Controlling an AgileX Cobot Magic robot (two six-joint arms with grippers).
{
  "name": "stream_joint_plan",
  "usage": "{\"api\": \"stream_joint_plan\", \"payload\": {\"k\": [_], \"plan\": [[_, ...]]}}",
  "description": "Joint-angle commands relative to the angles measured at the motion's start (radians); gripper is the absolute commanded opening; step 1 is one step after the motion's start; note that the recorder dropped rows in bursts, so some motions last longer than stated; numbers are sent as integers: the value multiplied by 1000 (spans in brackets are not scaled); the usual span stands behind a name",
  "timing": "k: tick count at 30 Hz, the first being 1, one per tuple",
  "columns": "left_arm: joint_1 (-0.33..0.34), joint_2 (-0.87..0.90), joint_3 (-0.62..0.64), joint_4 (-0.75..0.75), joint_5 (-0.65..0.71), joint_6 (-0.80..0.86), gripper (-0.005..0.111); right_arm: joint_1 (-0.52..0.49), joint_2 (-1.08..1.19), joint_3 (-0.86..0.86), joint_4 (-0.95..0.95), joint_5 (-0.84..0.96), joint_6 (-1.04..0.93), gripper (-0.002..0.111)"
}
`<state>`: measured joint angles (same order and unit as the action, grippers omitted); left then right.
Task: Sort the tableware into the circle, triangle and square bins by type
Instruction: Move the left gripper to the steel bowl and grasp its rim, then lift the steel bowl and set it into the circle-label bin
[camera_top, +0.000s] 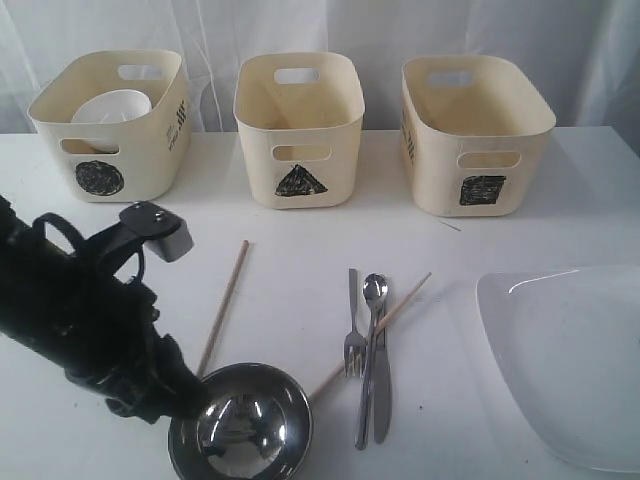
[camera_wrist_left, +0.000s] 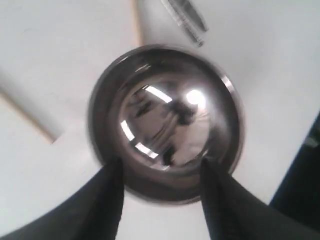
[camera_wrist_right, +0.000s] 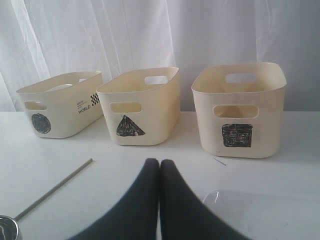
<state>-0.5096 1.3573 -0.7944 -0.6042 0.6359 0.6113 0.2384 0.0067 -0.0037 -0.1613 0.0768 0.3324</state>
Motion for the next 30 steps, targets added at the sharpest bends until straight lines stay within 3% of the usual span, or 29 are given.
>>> {"api": "stream_joint_plan", "payload": {"k": [1,8,15,25,30], "plan": [[-3,-23,-9,312,52,-257,52,-9,-7,4,-3,-4,1,0],[-3,-2,-9,295,-13,-249,52,-9,-7,4,-3,-4,1,0],[-3,19,-9,261,-77,-246,68,-9,-7,4,-3,-4,1,0],[-3,138,-9,189,-138,-249,68,-9,-7,4,-3,-4,1,0],[-3,214,-9,74,-177,-181,67,-9,-7,4,-3,-4,1,0]]}}
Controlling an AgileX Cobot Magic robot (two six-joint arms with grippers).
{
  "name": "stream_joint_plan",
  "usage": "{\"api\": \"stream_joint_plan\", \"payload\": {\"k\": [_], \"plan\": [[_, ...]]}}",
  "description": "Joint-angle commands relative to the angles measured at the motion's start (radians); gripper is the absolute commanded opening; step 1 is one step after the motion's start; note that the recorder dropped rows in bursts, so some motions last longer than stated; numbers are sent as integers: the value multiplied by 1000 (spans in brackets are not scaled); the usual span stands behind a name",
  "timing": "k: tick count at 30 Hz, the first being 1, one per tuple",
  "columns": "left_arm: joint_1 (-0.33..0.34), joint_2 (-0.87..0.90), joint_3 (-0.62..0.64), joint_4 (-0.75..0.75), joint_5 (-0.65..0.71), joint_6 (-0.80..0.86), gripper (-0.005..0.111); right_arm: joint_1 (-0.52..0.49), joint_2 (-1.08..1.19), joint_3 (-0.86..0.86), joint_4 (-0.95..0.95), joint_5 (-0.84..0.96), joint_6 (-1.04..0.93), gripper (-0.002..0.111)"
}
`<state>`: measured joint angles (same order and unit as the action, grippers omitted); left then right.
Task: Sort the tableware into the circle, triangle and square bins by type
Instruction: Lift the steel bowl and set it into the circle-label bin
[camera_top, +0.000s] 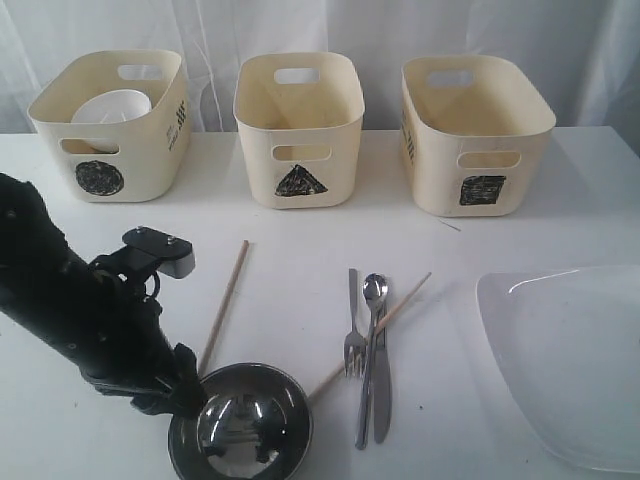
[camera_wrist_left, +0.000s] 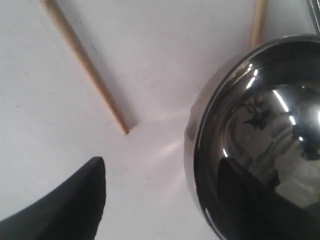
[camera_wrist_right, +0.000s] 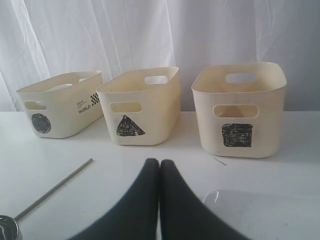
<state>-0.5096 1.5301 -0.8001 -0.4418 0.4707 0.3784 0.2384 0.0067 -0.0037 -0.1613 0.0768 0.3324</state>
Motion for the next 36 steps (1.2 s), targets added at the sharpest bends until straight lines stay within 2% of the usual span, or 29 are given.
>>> {"api": "stream_joint_plan", "payload": {"k": [1,3,4,7,8,10,12,17,20,24,27,32,36], "plan": [[-3,50,-3,-100,-16,64,66,-9,-7,4,-3,-4,1,0],[-3,78,-3,-104,-16,69,53,-9,-7,4,-3,-4,10,0],[-3,100,-3,-104,-16,69,38,-9,-7,4,-3,-4,26,0],[-3,113,-5,-80,4,69,2,-9,-7,4,-3,-4,22,0],[-3,100,-12,-62,35,71,0,-9,-7,4,-3,-4,22,0],[-3,49,-42,-31,100,71,0,-9,-7,4,-3,-4,22,0],[-1,-37,-86,69,131,44,0,-9,-7,4,-3,-4,22,0],[87,-143,-254,606,98,-387,0,-9,-7,4,-3,-4,22,0],[181,-137,-361,790,1,-552,0,-9,-7,4,-3,-4,22,0],[324,-46,-538,803,-193,-573,0,-9,-7,4,-3,-4,22,0],[401,71,-673,806,-259,-576,0,-9,-7,4,-3,-4,22,0],[475,266,-889,780,-269,-604,0,-9,-7,4,-3,-4,22,0],[486,420,-1009,779,-254,-608,0,-9,-7,4,-3,-4,22,0]]}}
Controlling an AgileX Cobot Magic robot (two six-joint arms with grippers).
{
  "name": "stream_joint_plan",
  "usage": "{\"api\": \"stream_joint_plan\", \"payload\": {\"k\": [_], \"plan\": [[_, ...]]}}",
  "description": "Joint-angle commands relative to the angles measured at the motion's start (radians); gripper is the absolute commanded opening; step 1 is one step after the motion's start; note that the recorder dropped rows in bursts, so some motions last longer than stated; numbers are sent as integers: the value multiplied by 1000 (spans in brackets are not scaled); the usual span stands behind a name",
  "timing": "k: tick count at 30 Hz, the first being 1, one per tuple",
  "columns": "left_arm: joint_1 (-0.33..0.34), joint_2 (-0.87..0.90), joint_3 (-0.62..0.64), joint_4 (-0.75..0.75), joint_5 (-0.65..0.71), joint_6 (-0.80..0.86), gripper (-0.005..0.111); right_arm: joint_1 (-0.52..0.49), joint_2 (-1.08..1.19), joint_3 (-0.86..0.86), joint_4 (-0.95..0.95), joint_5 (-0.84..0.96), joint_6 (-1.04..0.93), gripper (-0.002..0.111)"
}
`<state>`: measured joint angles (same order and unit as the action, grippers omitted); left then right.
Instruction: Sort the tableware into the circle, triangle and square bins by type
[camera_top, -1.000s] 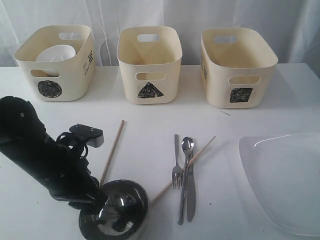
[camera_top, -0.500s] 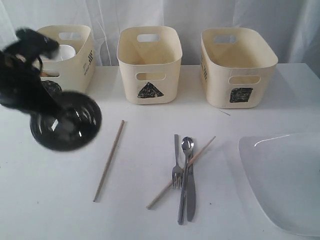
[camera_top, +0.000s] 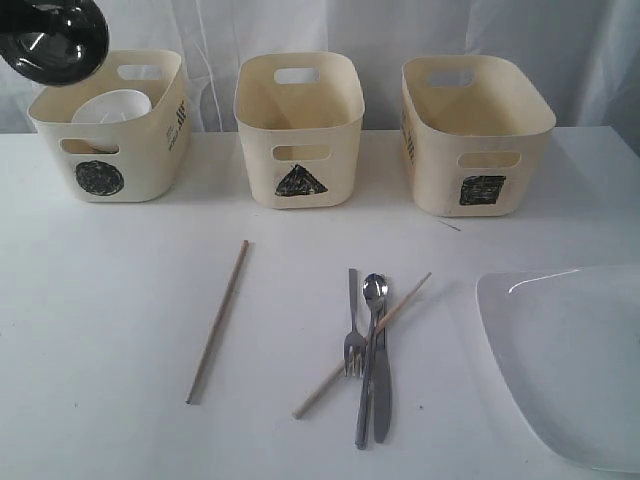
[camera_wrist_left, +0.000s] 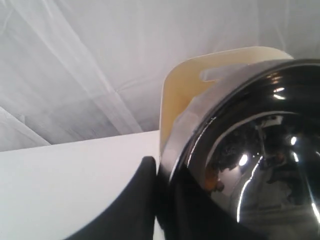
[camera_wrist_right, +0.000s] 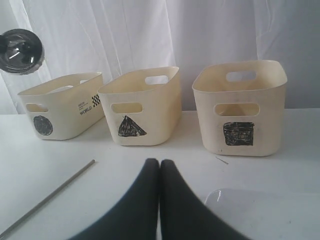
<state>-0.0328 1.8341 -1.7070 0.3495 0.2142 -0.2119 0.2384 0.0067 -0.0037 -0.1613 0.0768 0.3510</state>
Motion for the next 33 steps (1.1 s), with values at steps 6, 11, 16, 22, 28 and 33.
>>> {"api": "stream_joint_plan", "payload": {"k": [6,11,16,22,28,33], "plan": [[1,219,-171,-46,5,-13,0,-9,-7,4,-3,-4,3,0],[1,243,-171,-67,44,-13,0,-9,-7,4,-3,-4,3,0],[1,243,-171,-98,32,-13,22,-9,-7,4,-3,-4,3,0],[-10,205,-171,-135,62,6,51,-9,-7,4,-3,-4,3,0],[-33,43,-44,-140,36,29,28,-9,-7,4,-3,-4,3,0],[-33,-283,336,-140,-121,25,21,-9,-7,4,-3,-4,3,0]]}}
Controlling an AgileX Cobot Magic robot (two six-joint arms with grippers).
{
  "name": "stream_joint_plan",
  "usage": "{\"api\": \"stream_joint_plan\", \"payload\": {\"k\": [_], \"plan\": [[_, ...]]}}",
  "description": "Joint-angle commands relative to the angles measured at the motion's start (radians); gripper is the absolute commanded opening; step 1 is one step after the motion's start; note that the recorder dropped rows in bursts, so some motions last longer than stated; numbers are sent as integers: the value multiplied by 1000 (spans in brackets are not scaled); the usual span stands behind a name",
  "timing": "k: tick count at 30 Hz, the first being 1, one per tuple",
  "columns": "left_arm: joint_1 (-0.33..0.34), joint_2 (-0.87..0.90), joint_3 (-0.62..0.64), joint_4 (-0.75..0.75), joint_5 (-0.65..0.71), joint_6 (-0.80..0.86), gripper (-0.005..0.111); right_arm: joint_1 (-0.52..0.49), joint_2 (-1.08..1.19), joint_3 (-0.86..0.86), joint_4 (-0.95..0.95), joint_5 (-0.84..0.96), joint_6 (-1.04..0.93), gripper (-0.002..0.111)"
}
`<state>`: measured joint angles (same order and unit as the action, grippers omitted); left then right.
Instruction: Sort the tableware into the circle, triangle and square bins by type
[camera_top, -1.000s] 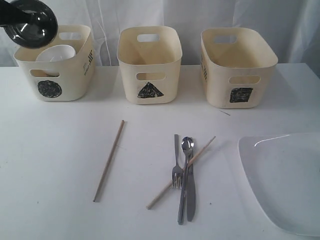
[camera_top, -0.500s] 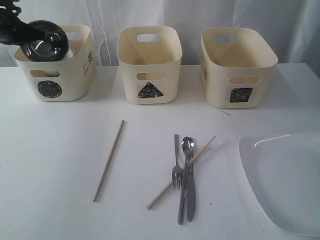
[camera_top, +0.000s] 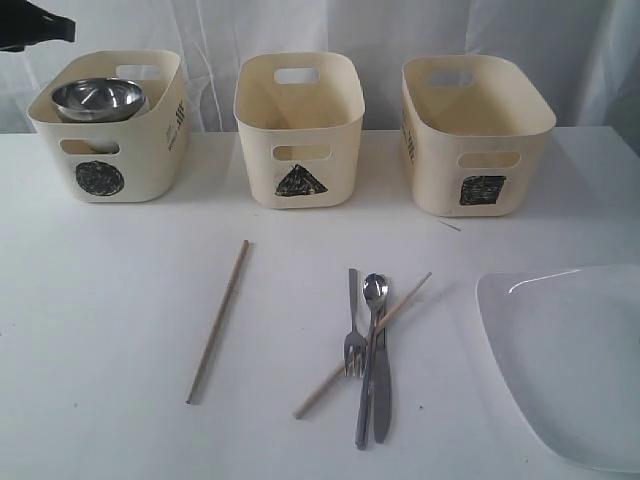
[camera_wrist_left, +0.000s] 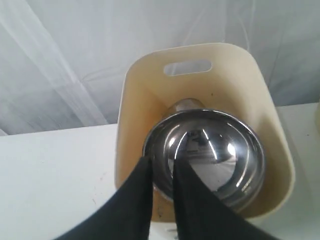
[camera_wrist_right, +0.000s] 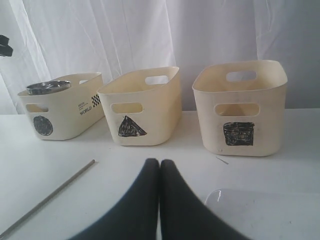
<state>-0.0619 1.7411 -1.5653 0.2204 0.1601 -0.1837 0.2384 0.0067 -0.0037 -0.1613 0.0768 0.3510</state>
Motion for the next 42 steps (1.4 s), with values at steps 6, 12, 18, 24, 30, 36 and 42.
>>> {"api": "stream_joint_plan", "payload": {"k": [6,12,18,24,30,36,42], "plan": [[-4,-611,632,-32,-179,-29,21,-9,-7,4,-3,-4,3,0],[-4,-974,919,-32,-184,-81,5,-9,-7,4,-3,-4,3,0],[-4,-1357,1088,-33,-20,-93,0,-9,-7,4,-3,-4,3,0],[-4,-1633,1101,-35,260,-93,0,-9,-7,4,-3,-4,3,0],[-4,-1741,1101,-40,473,-102,0,-9,-7,4,-3,-4,3,0],[-4,-1741,1101,-37,491,-102,0,-9,-7,4,-3,-4,3,0],[-4,-1741,1123,-31,444,-102,0,-9,-7,4,-3,-4,3,0]]}}
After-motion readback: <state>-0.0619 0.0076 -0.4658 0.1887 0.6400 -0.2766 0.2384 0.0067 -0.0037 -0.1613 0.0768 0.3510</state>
